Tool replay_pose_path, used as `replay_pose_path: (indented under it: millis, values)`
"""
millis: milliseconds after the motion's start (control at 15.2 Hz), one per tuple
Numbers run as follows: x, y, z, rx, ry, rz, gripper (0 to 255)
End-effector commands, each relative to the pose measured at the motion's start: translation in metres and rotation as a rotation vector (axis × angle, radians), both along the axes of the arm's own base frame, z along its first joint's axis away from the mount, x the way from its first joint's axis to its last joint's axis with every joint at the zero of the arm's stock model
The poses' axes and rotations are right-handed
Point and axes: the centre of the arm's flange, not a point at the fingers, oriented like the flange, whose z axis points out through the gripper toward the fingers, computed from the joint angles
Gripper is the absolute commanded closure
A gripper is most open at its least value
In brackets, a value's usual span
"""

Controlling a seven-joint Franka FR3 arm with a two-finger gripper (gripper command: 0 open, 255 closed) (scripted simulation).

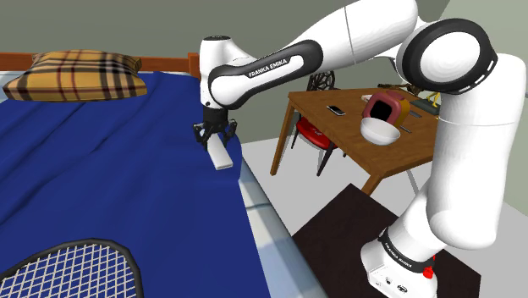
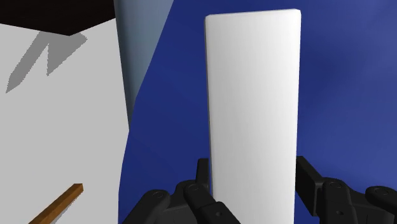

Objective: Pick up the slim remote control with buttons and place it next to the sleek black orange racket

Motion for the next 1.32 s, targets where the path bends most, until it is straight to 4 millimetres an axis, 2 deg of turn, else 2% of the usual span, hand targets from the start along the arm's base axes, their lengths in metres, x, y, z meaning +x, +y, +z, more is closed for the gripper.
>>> replay_pose_path:
  millis: [0,264,1254]
  values:
    - [0.0,0.0,0.0,0.0,0.0,0.0,255]
    - [0.0,0.0,0.0,0.0,0.0,0.0,255]
    - [0.0,0.0,0.079,0.0,0.0,0.0,255]
